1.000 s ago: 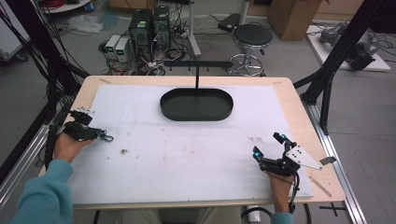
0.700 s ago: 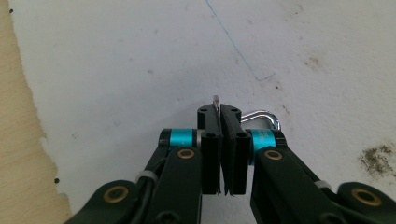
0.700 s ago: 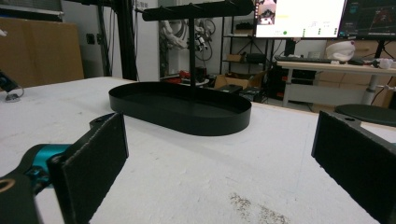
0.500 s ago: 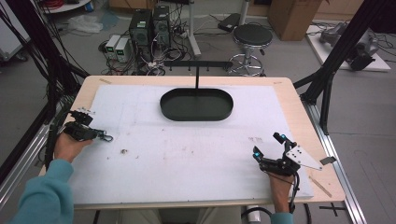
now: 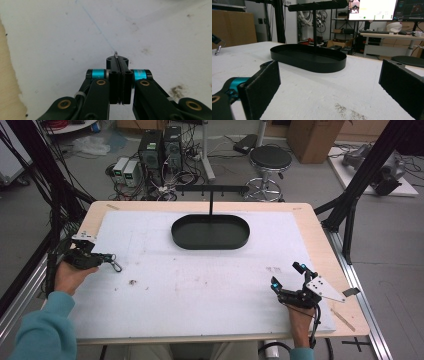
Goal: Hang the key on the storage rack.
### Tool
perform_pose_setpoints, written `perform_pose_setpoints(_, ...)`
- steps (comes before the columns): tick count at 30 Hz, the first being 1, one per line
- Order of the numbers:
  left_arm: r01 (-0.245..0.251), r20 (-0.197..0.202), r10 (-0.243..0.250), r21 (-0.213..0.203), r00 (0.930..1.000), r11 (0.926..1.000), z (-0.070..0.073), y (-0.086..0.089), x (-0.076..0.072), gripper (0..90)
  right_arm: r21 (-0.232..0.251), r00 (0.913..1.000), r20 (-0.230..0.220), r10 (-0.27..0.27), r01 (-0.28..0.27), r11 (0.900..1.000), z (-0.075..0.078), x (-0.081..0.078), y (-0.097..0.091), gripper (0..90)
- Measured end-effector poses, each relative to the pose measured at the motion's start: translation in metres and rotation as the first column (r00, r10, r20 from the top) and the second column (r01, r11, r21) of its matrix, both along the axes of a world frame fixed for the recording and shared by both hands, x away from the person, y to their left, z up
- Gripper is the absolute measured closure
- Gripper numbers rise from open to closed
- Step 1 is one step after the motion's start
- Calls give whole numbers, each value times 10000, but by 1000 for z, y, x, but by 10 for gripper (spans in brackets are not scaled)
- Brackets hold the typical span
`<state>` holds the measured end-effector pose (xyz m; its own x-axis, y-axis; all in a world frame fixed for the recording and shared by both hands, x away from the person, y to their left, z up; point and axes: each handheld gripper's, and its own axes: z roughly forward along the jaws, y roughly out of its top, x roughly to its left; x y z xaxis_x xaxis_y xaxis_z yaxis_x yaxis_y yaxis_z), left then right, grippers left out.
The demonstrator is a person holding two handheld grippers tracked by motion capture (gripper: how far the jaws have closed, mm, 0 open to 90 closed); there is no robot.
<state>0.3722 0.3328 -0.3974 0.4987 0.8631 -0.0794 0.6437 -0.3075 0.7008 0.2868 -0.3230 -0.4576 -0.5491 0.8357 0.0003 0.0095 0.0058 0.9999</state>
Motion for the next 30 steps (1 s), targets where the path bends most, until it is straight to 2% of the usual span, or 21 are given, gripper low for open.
perform_pose_setpoints(1,64,187,-60,-221,9998,9997,3,-1,-1,883,-1,10000,-4,-8,8,10000,0,0,0,30)
perform_pose_setpoints(2,64,187,-60,-221,9998,9997,3,-1,-1,884,-1,10000,-4,-8,8,10000,0,0,0,30)
perform_pose_setpoints(7,171,848,-115,-653,9963,9977,10,-2,-3,884,-3,10000,-5,-6,6,10000,0,0,0,30)
perform_pose_setpoints(8,297,1031,-207,-865,9945,9958,15,-3,-2,884,-23,10000,43,-18,18,10000,0,0,0,30)
perform_pose_setpoints(9,297,1031,-207,-865,9945,9958,15,-3,-2,884,1,10000,4,0,0,10000,0,0,0,30)
perform_pose_setpoints(11,663,1236,-522,-1126,9910,9914,25,-7,2,884,-26,10000,42,-15,15,10000,0,0,0,30)
perform_pose_setpoints(16,1204,1557,-1036,-1026,9824,9874,44,-24,9,884,23,10000,-56,-23,23,10000,0,0,0,30)
perform_pose_setpoints(20,1674,1893,-1473,-947,9708,9813,60,-41,18,884,-21,10000,27,-16,16,10000,0,0,0,30)
perform_pose_setpoints(21,1810,2022,-1602,-892,9662,9794,65,-46,21,884,-8,10000,-25,-9,9,10000,0,0,0,30)
perform_pose_setpoints(24,1975,2210,-1773,-724,9590,9776,80,-60,29,884,-5,10000,-7,-6,6,10000,0,0,0,30)
perform_pose_setpoints(30,2443,2406,-2272,-434,9437,9687,104,-87,45,884,-3,10000,-7,-10,10,10000,0,0,0,30)
